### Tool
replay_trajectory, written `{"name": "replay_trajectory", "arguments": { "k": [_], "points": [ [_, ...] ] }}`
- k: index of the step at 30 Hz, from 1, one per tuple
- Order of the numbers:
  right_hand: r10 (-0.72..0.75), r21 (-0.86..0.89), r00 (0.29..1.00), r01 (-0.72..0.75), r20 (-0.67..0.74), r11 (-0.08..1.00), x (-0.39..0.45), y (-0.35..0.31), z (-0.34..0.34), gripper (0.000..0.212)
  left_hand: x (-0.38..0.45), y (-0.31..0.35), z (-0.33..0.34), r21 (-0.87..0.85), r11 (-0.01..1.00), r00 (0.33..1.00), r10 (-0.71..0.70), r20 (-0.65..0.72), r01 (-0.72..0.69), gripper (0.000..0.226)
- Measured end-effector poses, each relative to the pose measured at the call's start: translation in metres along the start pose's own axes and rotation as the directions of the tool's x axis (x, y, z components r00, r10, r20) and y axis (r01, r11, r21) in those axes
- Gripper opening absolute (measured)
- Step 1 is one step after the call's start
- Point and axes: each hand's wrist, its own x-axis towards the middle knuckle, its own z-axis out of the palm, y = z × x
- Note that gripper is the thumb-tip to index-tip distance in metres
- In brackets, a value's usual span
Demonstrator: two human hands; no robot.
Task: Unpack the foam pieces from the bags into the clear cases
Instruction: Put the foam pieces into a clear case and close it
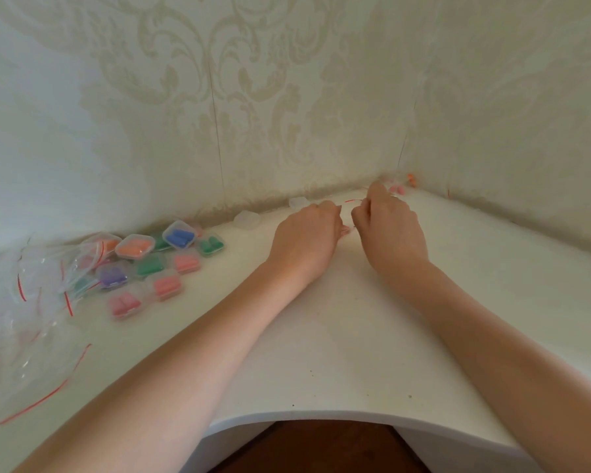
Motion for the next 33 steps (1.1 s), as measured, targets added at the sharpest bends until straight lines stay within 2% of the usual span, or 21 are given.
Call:
{"name": "replay_trajectory", "arguments": {
  "k": [2, 4, 5, 7, 9, 10, 13, 15, 17, 18, 20, 22, 23, 25, 27, 30, 33],
  "points": [
    [-0.173, 0.111, 0.985, 0.174, -0.019, 0.979, 0.000, 0.006, 0.000, 0.006, 0.000, -0.005, 0.001, -0.045, 0.999, 0.998, -0.029, -0.048, 0.027, 0.036],
    [-0.378, 0.213, 0.925, 0.377, -0.037, 0.901, 0.000, 0.007, 0.000, 0.018, 0.000, -0.008, 0.002, -0.087, 0.995, 0.995, -0.064, -0.080, 0.057, 0.037],
    [-0.447, 0.204, 0.894, 0.446, -0.045, 0.872, 0.000, 0.006, 0.000, 0.022, 0.000, -0.009, 0.003, -0.097, 0.993, 0.993, -0.078, -0.091, 0.069, 0.037],
    [-0.494, 0.105, 0.869, 0.495, -0.039, 0.863, -0.001, 0.005, 0.002, 0.022, -0.001, -0.007, 0.002, -0.096, 0.994, 0.989, -0.067, -0.133, 0.054, 0.037],
    [-0.451, 0.062, 0.892, 0.452, -0.024, 0.890, 0.000, 0.007, 0.006, 0.020, -0.003, -0.003, 0.000, -0.082, 0.997, 0.982, -0.006, -0.187, -0.010, 0.035],
    [-0.406, 0.107, 0.914, 0.405, -0.013, 0.908, 0.000, 0.007, 0.007, 0.020, -0.004, -0.001, -0.001, -0.085, 0.994, 0.976, 0.047, -0.212, -0.066, 0.033],
    [-0.259, 0.418, 0.962, 0.201, 0.084, 0.886, -0.002, 0.005, 0.007, 0.020, -0.008, 0.002, -0.001, -0.117, 0.972, 0.948, 0.164, -0.273, -0.202, 0.029],
    [-0.213, 0.505, 0.969, 0.124, 0.123, 0.854, -0.002, 0.004, 0.004, 0.018, -0.008, 0.003, 0.000, -0.189, 0.964, 0.953, 0.131, -0.274, -0.187, 0.027],
    [-0.190, 0.514, 0.970, 0.087, 0.152, 0.853, 0.002, 0.007, 0.003, 0.020, -0.006, 0.003, -0.001, -0.358, 0.930, 0.964, -0.015, -0.264, -0.084, 0.029],
    [-0.165, 0.537, 0.971, 0.049, 0.170, 0.842, 0.004, 0.009, 0.003, 0.027, -0.005, 0.001, -0.002, -0.486, 0.874, 0.953, -0.134, -0.273, -0.016, 0.030],
    [-0.126, 0.651, 0.965, -0.057, 0.230, 0.757, 0.006, 0.014, 0.003, 0.033, 0.002, -0.005, -0.004, -0.685, 0.720, 0.885, -0.384, -0.262, 0.110, 0.025],
    [-0.137, 0.727, 0.947, -0.125, 0.290, 0.675, 0.007, 0.017, 0.004, 0.032, 0.008, -0.015, -0.006, -0.780, 0.573, 0.826, -0.548, -0.135, 0.252, 0.016],
    [-0.143, 0.740, 0.939, -0.147, 0.313, 0.656, 0.007, 0.019, 0.005, 0.035, 0.009, -0.018, -0.007, -0.823, 0.474, 0.813, -0.582, -0.026, 0.314, 0.009],
    [-0.142, 0.751, 0.927, -0.183, 0.346, 0.635, 0.008, 0.019, 0.005, 0.043, 0.011, -0.023, -0.009, -0.893, 0.254, 0.817, -0.545, 0.185, 0.372, 0.005],
    [-0.139, 0.752, 0.927, -0.187, 0.348, 0.632, 0.008, 0.020, 0.006, 0.043, 0.011, -0.023, -0.011, -0.925, 0.131, 0.847, -0.463, 0.260, 0.356, 0.012],
    [-0.135, 0.748, 0.935, -0.169, 0.327, 0.642, 0.007, 0.020, 0.007, 0.036, 0.011, -0.022, -0.008, -0.939, 0.125, 0.882, -0.399, 0.250, 0.322, 0.019],
    [-0.137, 0.749, 0.942, -0.151, 0.308, 0.646, 0.005, 0.017, 0.008, 0.020, 0.010, -0.021, -0.003, -0.920, 0.201, 0.897, -0.364, 0.249, 0.337, 0.018]
  ]
}}
